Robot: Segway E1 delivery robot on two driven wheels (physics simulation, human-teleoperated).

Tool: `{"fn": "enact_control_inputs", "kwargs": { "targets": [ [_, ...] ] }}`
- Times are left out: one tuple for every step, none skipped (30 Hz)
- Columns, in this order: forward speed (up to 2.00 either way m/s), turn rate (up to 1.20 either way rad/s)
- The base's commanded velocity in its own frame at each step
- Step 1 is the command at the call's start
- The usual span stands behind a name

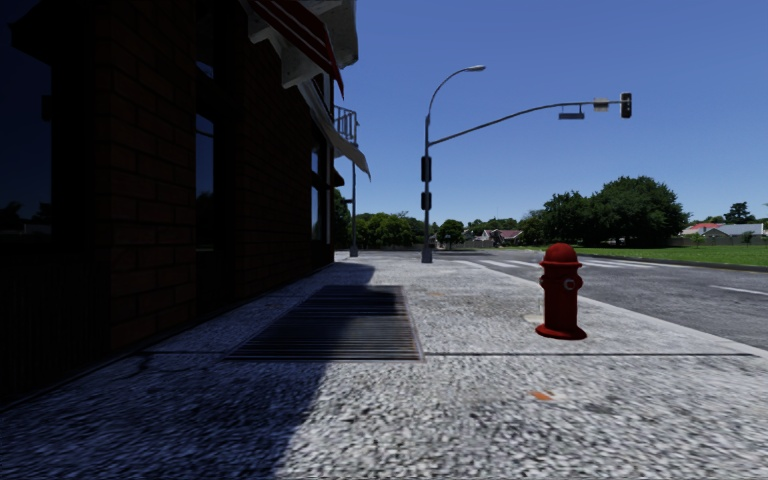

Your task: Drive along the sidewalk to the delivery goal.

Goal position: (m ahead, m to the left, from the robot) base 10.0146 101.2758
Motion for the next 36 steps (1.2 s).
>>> {"fn": "enact_control_inputs", "kwargs": {
  "targets": [
    [2.00, 0.00],
    [2.00, 0.00],
    [2.00, 0.00],
    [2.00, 0.00],
    [2.00, 0.00],
    [2.00, 0.00],
    [2.00, 0.00],
    [2.00, 0.00],
    [2.00, 0.00],
    [2.00, 0.00],
    [2.00, 0.00],
    [2.00, 0.00],
    [2.00, 0.00],
    [2.00, 0.00],
    [2.00, 0.00],
    [2.00, 0.00],
    [2.00, 0.00],
    [2.00, 0.00],
    [2.00, 0.00],
    [2.00, 0.00],
    [2.00, 0.00],
    [2.00, 0.00],
    [2.00, 0.00],
    [2.00, 0.00],
    [2.00, 0.00],
    [2.00, 0.00],
    [2.00, 0.00],
    [2.00, 0.00],
    [2.00, 0.00],
    [2.00, 0.00],
    [2.00, 0.00],
    [2.00, 0.00],
    [2.00, 0.00],
    [2.00, 0.00],
    [2.00, 0.00],
    [2.00, 0.00]
  ]
}}
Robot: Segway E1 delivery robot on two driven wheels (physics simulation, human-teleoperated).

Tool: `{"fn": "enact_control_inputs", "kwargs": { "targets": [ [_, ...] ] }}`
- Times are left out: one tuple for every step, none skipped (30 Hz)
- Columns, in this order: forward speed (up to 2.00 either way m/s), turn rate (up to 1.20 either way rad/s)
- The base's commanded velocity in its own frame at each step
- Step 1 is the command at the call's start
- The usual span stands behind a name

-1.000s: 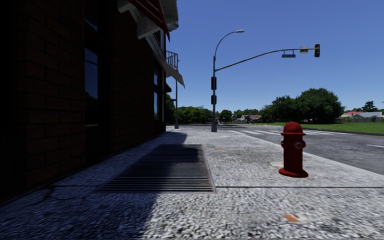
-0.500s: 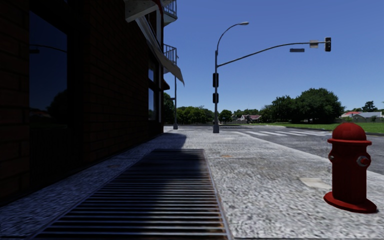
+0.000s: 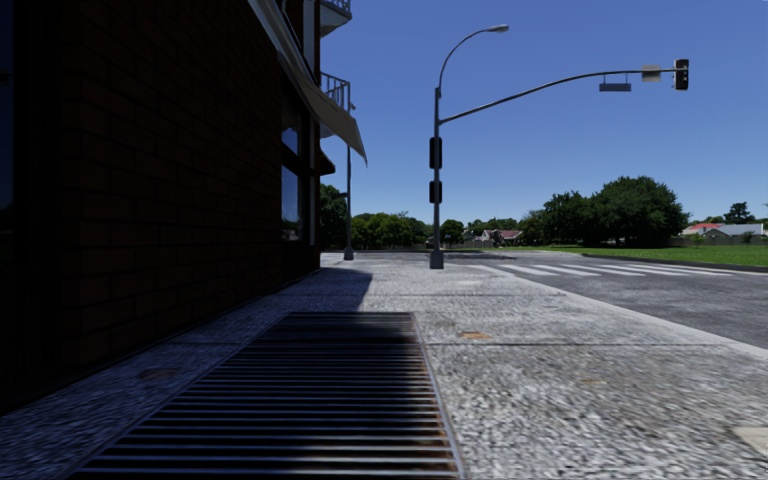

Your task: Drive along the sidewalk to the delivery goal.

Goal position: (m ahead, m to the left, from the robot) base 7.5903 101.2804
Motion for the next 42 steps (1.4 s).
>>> {"fn": "enact_control_inputs", "kwargs": {
  "targets": [
    [2.00, 0.00],
    [2.00, 0.00],
    [2.00, 0.00],
    [2.00, 0.00],
    [2.00, 0.00],
    [2.00, 0.00],
    [2.00, 0.00],
    [2.00, 0.00],
    [2.00, 0.00],
    [2.00, 0.00],
    [2.00, 0.00],
    [2.00, 0.00],
    [2.00, 0.00],
    [2.00, 0.00],
    [2.00, 0.00],
    [2.00, 0.00],
    [2.00, 0.00],
    [2.00, 0.00],
    [2.00, 0.00],
    [2.00, 0.00],
    [2.00, 0.00],
    [2.00, 0.00],
    [2.00, 0.00],
    [2.00, 0.00],
    [2.00, 0.00],
    [2.00, 0.00],
    [2.00, 0.00],
    [2.00, 0.00],
    [2.00, 0.00],
    [2.00, 0.00],
    [2.00, 0.00],
    [2.00, 0.00],
    [2.00, 0.00],
    [2.00, 0.00],
    [2.00, 0.00],
    [2.00, 0.00],
    [2.00, 0.00],
    [2.00, 0.00],
    [2.00, 0.00],
    [2.00, 0.00],
    [2.00, 0.00],
    [2.00, 0.00]
  ]
}}
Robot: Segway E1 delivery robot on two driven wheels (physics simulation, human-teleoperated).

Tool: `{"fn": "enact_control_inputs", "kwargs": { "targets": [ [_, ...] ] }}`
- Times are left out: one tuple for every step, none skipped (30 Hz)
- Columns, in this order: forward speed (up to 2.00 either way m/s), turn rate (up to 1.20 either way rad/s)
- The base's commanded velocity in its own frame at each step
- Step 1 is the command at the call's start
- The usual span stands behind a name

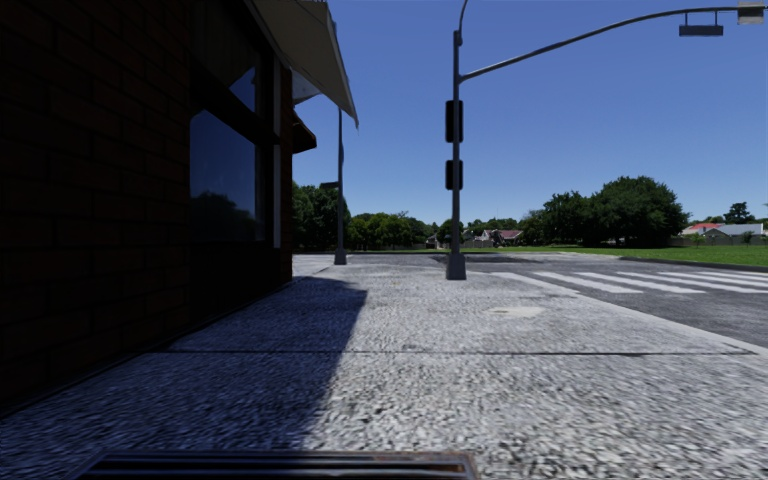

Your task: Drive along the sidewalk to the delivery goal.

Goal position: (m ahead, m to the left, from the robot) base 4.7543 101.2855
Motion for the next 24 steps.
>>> {"fn": "enact_control_inputs", "kwargs": {
  "targets": [
    [2.00, 0.00],
    [2.00, 0.00],
    [2.00, 0.00],
    [2.00, 0.00],
    [2.00, 0.00],
    [2.00, 0.00],
    [2.00, 0.00],
    [2.00, 0.00],
    [2.00, 0.00],
    [2.00, 0.00],
    [2.00, 0.00],
    [2.00, 0.00],
    [2.00, 0.00],
    [2.00, 0.00],
    [2.00, 0.00],
    [2.00, 0.00],
    [2.00, 0.00],
    [2.00, 0.00],
    [2.00, 0.00],
    [2.00, 0.00],
    [2.00, 0.00],
    [2.00, 0.00],
    [2.00, 0.00],
    [2.00, 0.00]
  ]
}}
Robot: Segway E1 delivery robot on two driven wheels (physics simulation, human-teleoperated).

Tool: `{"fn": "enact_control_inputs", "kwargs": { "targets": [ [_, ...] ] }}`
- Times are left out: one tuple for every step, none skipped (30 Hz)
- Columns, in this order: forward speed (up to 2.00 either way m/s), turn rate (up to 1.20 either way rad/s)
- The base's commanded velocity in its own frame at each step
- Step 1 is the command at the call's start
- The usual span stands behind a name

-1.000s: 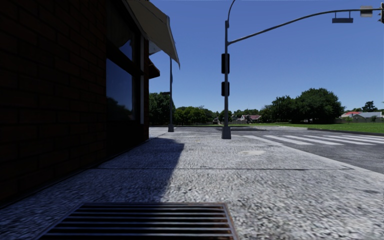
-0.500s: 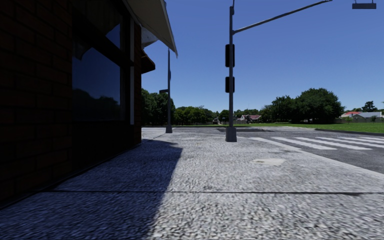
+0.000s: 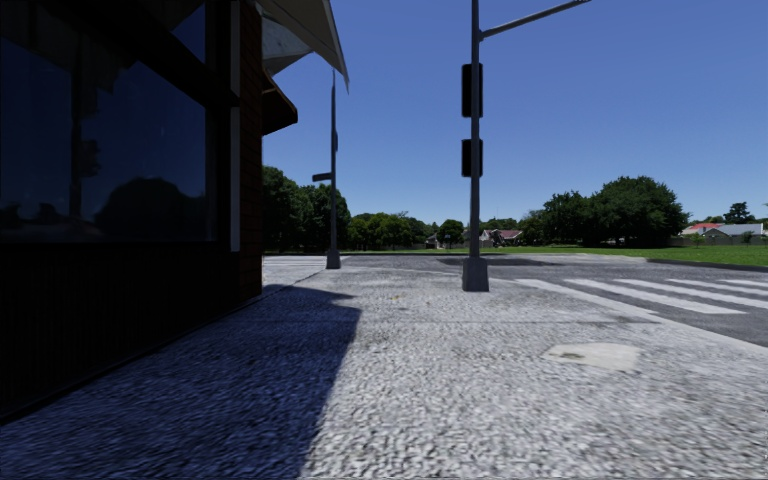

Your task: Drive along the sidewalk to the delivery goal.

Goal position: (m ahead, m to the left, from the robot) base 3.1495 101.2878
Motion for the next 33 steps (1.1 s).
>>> {"fn": "enact_control_inputs", "kwargs": {
  "targets": [
    [2.00, 0.00],
    [2.00, 0.00],
    [2.00, 0.00],
    [2.00, 0.00],
    [2.00, 0.00],
    [2.00, 0.00],
    [2.00, 0.00],
    [2.00, 0.00],
    [2.00, 0.00],
    [2.00, 0.00],
    [2.00, 0.00],
    [2.00, 0.00],
    [2.00, 0.00],
    [2.00, 0.00],
    [2.00, 0.00],
    [2.00, 0.00],
    [2.00, 0.00],
    [2.00, 0.00],
    [2.00, 0.00],
    [2.00, 0.00],
    [2.00, 0.00],
    [2.00, 0.00],
    [2.00, 0.00],
    [2.00, 0.00],
    [2.00, 0.00],
    [2.00, 0.00],
    [2.00, 0.00],
    [2.00, 0.00],
    [2.00, 0.00],
    [2.00, 0.00],
    [2.00, 0.00],
    [2.00, 0.00],
    [2.00, 0.00]
  ]
}}
